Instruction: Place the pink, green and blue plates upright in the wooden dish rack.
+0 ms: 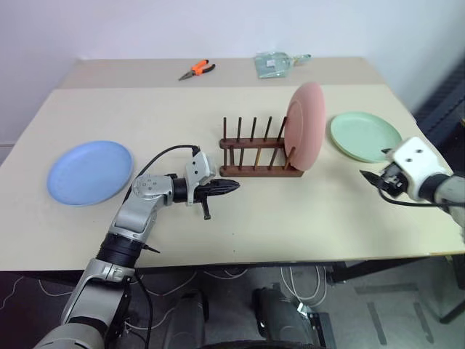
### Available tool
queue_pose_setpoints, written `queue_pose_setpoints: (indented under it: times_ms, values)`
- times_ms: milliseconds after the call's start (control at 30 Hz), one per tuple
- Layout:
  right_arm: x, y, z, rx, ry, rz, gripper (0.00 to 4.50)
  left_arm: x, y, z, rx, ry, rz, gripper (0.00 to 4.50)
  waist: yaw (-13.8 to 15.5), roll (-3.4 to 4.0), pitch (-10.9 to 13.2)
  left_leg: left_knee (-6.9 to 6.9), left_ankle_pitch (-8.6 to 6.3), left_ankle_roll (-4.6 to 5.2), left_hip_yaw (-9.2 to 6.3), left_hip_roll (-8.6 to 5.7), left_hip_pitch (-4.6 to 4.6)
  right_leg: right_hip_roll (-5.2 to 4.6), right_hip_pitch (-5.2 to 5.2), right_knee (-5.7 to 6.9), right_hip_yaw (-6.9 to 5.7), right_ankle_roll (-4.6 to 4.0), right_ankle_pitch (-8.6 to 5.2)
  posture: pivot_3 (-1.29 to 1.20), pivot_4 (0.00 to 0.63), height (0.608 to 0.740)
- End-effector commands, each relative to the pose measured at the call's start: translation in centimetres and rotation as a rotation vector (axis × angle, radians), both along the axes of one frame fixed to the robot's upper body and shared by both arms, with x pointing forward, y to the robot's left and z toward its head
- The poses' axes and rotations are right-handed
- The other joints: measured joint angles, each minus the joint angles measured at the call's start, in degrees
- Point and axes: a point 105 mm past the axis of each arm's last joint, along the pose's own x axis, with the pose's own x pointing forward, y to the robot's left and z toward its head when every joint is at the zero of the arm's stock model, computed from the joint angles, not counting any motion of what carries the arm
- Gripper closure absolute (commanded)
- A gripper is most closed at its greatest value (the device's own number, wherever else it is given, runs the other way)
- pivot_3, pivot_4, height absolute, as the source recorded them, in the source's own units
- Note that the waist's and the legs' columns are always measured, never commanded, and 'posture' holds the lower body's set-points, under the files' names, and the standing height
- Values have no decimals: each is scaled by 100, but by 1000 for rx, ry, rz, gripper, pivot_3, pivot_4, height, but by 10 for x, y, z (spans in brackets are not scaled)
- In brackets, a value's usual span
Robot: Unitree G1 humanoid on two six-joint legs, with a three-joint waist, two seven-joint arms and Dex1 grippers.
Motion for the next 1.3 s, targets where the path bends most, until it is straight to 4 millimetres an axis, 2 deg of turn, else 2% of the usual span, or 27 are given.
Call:
queue_pose_setpoints:
  times_ms: [33, 133, 233, 267, 300, 333, 500, 700, 733, 800, 867, 933, 1000, 1033, 1167, 1267, 1300]
  values:
    - [21, -7, -8, -120, -28, 12, 1104, 2, -2, 11, -3, -47, -15, 4500, -19, -2, 2, -3, 0, 0, 1, 0, -1, 0, -4, 1, 1, 2, -1, 0, 150, 732]
    - [39, -15, -17, -160, -31, -18, 1104, 2, 0, 12, -3, -48, -13, 4500, -16, 8, 8, -8, -1, 3, 9, 1, 3, 5, -8, 4, 14, 8, 0, 0, 150, 732]
    - [47, -21, -26, -158, -21, -51, 1104, 1, 1, 12, -3, -46, -8, 4500, -1, 7, 8, -6, -1, 3, 10, 0, 2, 5, -6, 5, 16, 12, 0, 0, 150, 732]
    - [49, -22, -27, -164, -21, -55, 1483, 0, 1, 12, -3, -45, -4, 4500, 0, 6, 8, -5, -1, 3, 10, 0, 1, 4, -3, 4, 16, 12, 0, 0, 150, 732]
    - [50, -23, -28, -173, -23, -60, 1616, 0, 2, 11, -3, -45, -1, 4500, 2, 6, 9, -2, -1, 3, 10, 0, 1, 4, 0, 3, 16, 11, -1, 0, 150, 732]
    - [50, -24, -29, -185, -22, -58, 1965, -1, 2, 11, -3, -44, 2, 4500, 9, 6, 9, 0, -1, 3, 10, -1, 1, 3, 2, 3, 16, 11, -1, 0, 150, 732]
    - [50, -21, -29, -171, -44, -28, 4463, -3, 5, 10, 0, -38, 11, 4500, -8, 7, 9, 1, -1, 3, 10, -2, 3, 2, 5, 4, 18, 11, -1, 0, 150, 732]
    - [45, -27, -9, -268, -181, -28, 4463, -5, 6, 10, 5, -36, 14, 4500, -12, 9, 9, -2, -1, 3, 9, -2, 7, 3, 4, 8, 19, 11, -1, 0, 150, 732]
    - [43, -26, 0, -292, -222, -14, 4463, -4, 7, 10, 7, -38, 19, 4500, -10, 9, 8, -1, -1, 3, 10, -2, 6, 3, 4, 8, 20, 11, -2, 0, 150, 732]
    - [37, -18, 32, -257, -344, 9, 4463, -2, 12, 10, 13, -42, 42, 4500, 8, 13, 10, -1, -1, 3, 11, -3, 4, 2, 4, 7, 21, 12, -2, 0, 150, 732]
    - [23, 2, 79, -47, -510, 20, 4463, 2, 20, 10, 20, -45, 75, 4500, 5, 14, 11, -2, -1, 3, 10, -3, 3, 2, 1, 8, 22, 17, -4, 0, 150, 732]
    - [6, 19, 109, 134, -593, 55, 4463, 5, 26, 10, 25, -46, 96, 4500, -15, 18, 11, -3, -1, 4, 7, -2, 3, 4, 0, 13, 23, 31, 4, 0, 150, 732]
    - [-20, 53, 148, 454, -666, 186, 4463, 8, 33, 8, 38, -47, 120, 4500, -15, 18, 10, -1, -1, 4, 3, 1, 9, 8, 6, 16, 22, 32, 5, 0, 150, 732]
    - [-33, 69, 160, 569, -664, 259, 4463, 9, 36, 7, 43, -48, 127, 4500, -2, 18, 10, 0, -1, 4, 3, 2, 13, 9, 8, 17, 22, 31, 5, 0, 150, 732]
    - [-80, 136, 182, 826, -518, 625, 4463, 13, 43, 4, 53, -46, 147, 4500, 13, 12, 10, 0, -2, 5, -8, 3, 9, 7, 14, 13, 11, 20, -2, 0, 150, 732]
    - [-111, 182, 187, 1025, -340, 905, 4463, 14, 45, 4, 53, -36, 146, 4500, 20, 9, 10, 3, -3, 6, -7, 3, 8, 1, 18, 9, 10, 12, -5, 0, 150, 732]
    - [-114, 193, 185, 1084, -276, 957, 4463, 14, 44, 4, 51, -30, 141, 4500, 23, 9, 10, 3, -3, 6, -7, 3, 7, 1, 17, 9, 9, 11, -5, 0, 150, 732]
